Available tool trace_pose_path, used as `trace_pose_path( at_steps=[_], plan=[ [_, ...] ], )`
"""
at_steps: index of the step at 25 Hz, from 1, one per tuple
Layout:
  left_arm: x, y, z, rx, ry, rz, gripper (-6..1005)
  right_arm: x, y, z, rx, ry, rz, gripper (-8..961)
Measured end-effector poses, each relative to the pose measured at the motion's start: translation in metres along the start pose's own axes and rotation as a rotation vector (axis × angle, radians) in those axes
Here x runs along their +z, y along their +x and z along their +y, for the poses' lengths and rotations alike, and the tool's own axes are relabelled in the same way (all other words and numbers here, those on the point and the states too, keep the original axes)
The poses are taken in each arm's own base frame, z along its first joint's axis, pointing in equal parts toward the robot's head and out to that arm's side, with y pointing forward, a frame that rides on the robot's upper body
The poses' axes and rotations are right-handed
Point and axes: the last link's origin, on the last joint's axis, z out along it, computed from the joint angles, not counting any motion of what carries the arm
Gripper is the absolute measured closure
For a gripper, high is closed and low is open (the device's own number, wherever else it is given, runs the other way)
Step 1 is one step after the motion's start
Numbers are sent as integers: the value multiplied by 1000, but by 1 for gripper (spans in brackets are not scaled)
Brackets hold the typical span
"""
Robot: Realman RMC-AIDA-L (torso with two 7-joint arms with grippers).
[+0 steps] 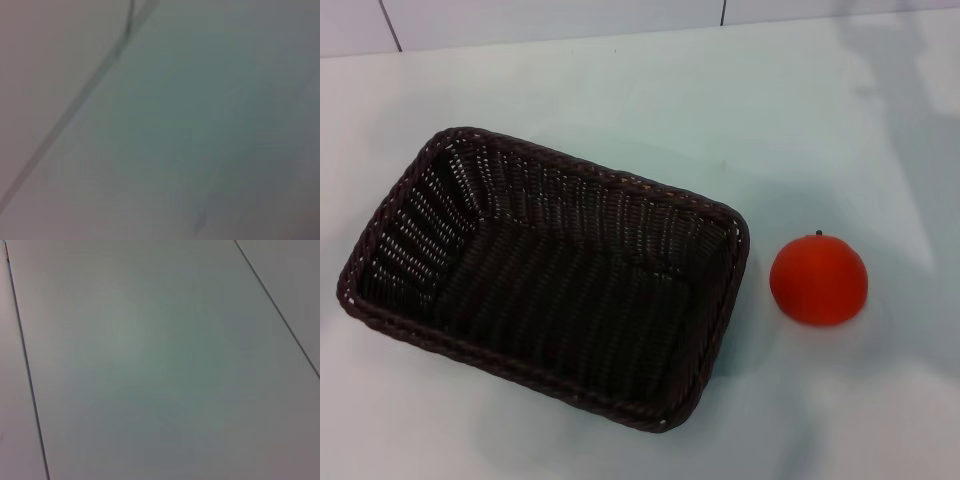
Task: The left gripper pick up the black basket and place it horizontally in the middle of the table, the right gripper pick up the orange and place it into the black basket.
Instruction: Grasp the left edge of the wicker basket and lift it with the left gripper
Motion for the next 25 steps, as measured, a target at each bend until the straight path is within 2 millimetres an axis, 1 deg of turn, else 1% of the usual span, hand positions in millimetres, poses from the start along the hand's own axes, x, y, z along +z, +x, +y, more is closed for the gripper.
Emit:
trace_pose_path(
  at_steps=[1,4,7,8,9,14,19,22,25],
  plan=[
    [3,3,2,1,7,-79,374,0,0,0,0,-1,0,176],
    [12,11,10,32,33,-240,374,-1,0,1,0,-4,-1,176],
    [28,21,25,68,70,-424,373,-2,0,1,0,-6,-3,175],
    [28,21,25,68,70,-424,373,-2,-1,2,1,-7,-4,175],
    [34,24,29,86,81,-461,373,-3,-1,2,2,-9,-5,175],
    [52,34,42,138,104,-538,299,-5,-2,3,7,-22,-8,175],
    [69,31,44,183,147,-644,240,-8,-2,5,6,-32,-9,176],
    [74,29,44,191,181,-688,218,-8,-2,6,5,-33,-10,176],
    [83,28,43,202,253,-771,195,-8,-2,6,3,-34,-12,176]
  ],
)
